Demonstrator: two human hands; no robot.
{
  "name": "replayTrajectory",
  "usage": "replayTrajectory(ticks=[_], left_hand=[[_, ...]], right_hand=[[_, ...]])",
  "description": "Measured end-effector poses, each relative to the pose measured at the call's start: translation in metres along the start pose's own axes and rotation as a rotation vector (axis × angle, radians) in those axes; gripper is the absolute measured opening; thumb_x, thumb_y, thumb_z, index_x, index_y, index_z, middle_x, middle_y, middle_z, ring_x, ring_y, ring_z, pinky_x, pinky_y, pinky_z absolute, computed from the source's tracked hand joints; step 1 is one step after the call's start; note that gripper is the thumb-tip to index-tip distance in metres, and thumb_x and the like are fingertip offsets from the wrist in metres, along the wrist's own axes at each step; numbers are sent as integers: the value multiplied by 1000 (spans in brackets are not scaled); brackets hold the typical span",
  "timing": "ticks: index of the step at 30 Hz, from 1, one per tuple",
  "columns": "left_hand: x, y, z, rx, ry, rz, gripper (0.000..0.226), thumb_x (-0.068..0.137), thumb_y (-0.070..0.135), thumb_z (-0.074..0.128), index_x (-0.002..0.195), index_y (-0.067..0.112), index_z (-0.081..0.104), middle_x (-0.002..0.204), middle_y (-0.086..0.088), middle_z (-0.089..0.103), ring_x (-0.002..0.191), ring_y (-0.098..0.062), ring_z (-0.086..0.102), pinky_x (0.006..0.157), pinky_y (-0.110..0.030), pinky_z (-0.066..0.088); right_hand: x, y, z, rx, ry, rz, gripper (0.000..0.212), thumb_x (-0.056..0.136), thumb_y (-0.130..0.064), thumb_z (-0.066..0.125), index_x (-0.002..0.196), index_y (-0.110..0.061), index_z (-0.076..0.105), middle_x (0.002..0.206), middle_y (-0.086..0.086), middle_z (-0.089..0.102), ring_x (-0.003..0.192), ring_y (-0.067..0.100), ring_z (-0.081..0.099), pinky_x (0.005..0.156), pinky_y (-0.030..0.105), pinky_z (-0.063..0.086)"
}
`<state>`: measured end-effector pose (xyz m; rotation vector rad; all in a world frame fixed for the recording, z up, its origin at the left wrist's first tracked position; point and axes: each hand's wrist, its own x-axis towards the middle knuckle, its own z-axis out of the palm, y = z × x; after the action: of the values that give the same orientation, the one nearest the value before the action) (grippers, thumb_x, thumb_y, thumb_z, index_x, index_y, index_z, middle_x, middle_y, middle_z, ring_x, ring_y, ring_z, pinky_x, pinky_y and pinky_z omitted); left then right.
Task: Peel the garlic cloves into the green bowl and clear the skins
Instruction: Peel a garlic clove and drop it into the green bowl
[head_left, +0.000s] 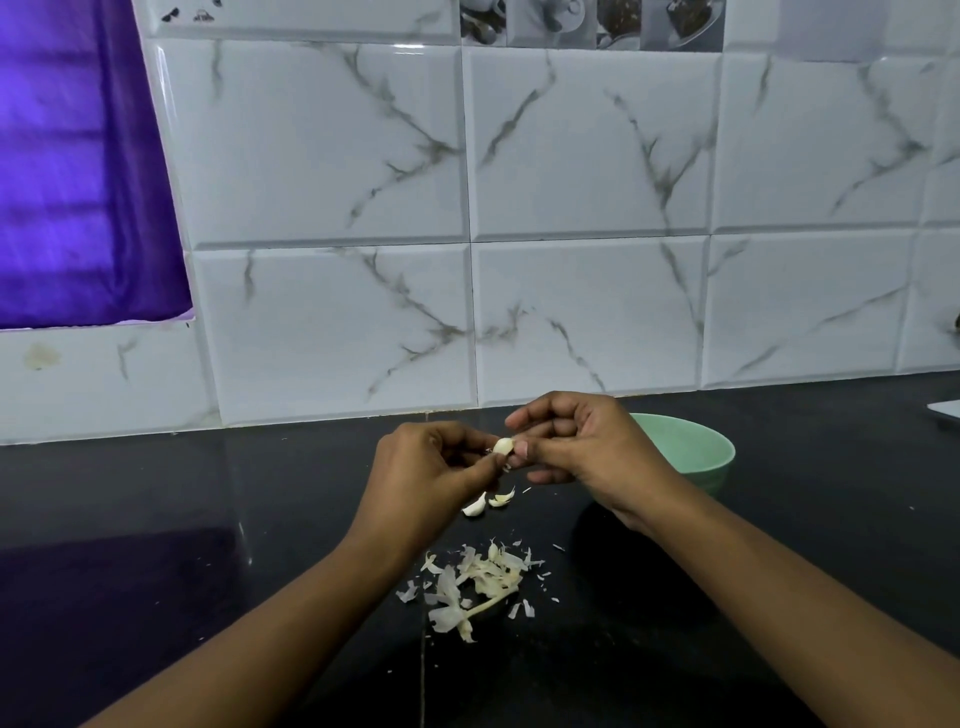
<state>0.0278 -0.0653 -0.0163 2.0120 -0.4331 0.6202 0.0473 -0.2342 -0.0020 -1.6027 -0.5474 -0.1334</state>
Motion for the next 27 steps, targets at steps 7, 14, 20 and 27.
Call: replayTrajectory(ticks=[7,14,20,27], left_hand=[[-1,-1,-1,110,10,82,12,78,16,77,88,24,76,68,11,73,63,3,67,59,-11,51],[-2,0,-2,251,-9,195,17,81,21,74,97,23,76,75,11,73,69,8,66,62,-5,46],[-4,0,-2,307,-2,269,18,81,23,74,99,20,76,69,9,72,62,3,66,59,-8,46],[-3,0,0,281,-20,228,18,81,21,73,99,22,75,72,11,73,63,4,66,61,-7,49]], right_hand=[[0,0,0,-7,-4,26,15,81,3,67,90,-8,63,69,7,70,65,13,70,56,21,54],[0,-1,-2,-43,-10,54,18,82,6,66,92,-8,62,65,6,69,62,12,69,53,20,52],[-2,-1,1,-94,36,31,25,79,10,65,93,-10,57,60,4,67,58,13,67,60,28,54],[-3,-1,7,-50,86,43,31,77,12,62,93,-13,52,59,1,62,51,11,61,55,26,50]])
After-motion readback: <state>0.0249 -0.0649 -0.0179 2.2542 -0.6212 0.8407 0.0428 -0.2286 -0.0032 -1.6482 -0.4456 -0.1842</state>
